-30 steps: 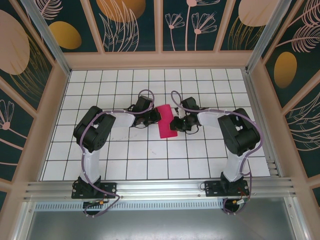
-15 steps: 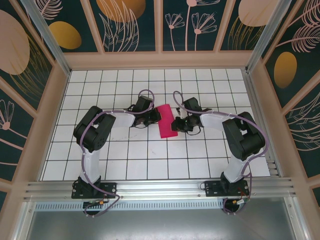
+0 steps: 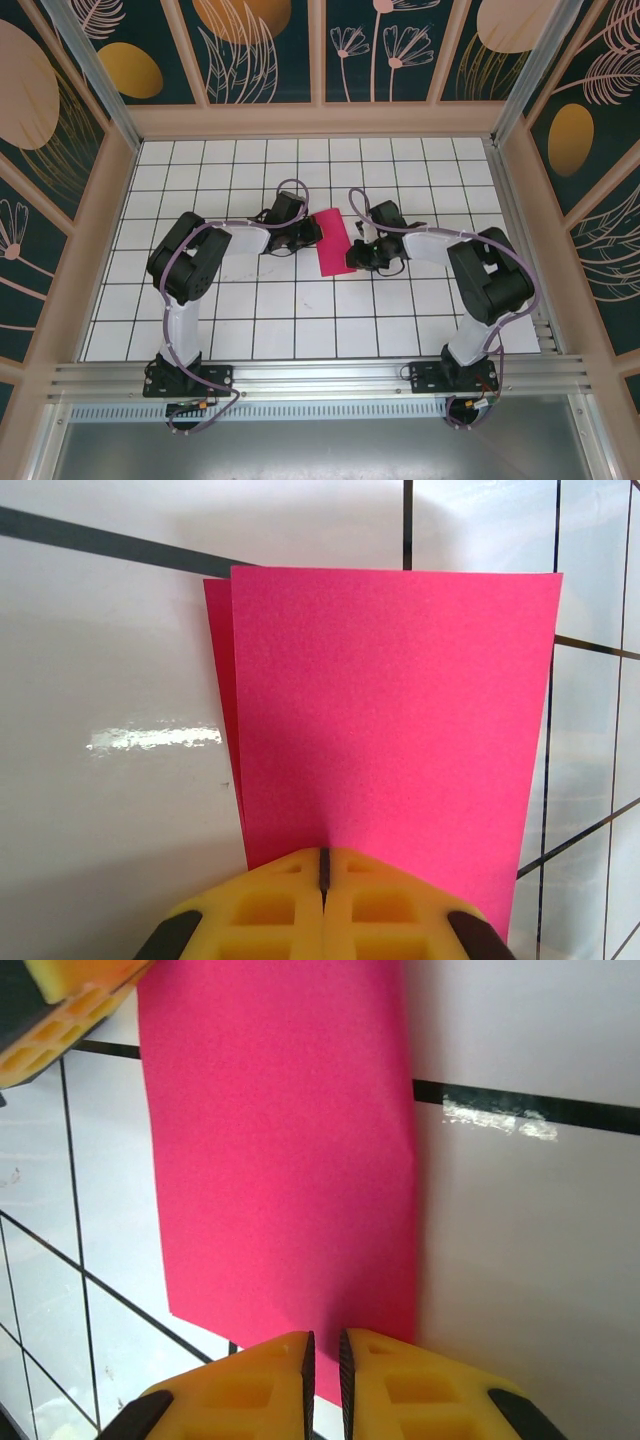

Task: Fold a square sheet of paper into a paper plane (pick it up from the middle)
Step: Fold the square sheet of paper in half at the center of the table.

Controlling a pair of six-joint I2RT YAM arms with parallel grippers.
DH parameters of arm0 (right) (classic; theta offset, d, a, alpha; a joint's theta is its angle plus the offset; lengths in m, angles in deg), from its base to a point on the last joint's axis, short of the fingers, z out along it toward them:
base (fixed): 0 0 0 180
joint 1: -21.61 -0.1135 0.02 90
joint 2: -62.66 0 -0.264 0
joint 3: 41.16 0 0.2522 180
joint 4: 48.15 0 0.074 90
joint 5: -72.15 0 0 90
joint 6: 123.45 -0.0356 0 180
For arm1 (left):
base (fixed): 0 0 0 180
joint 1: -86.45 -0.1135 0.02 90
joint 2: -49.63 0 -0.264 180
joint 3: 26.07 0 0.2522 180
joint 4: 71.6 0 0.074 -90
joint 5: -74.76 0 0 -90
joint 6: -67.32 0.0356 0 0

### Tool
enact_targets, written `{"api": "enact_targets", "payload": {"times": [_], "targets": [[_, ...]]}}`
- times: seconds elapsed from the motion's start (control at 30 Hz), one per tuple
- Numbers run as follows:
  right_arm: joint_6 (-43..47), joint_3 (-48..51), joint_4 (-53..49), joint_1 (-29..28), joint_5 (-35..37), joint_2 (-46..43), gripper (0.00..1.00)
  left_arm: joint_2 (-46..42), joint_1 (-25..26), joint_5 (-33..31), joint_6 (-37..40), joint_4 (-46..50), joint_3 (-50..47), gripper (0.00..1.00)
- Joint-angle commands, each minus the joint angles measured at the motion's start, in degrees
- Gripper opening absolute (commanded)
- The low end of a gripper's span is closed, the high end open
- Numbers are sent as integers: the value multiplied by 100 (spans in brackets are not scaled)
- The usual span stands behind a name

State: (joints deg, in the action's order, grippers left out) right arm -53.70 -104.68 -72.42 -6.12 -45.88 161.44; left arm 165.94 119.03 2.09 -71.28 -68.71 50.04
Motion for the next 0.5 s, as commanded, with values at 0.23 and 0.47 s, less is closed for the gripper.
{"api": "enact_targets", "payload": {"times": [0.23, 0.47], "targets": [[-91, 520, -13, 9, -15, 116, 17, 748, 16, -616, 158, 824, -328, 5], [-157, 175, 328, 39, -97, -479, 17, 733, 17, -581, 165, 842, -315, 5]]}}
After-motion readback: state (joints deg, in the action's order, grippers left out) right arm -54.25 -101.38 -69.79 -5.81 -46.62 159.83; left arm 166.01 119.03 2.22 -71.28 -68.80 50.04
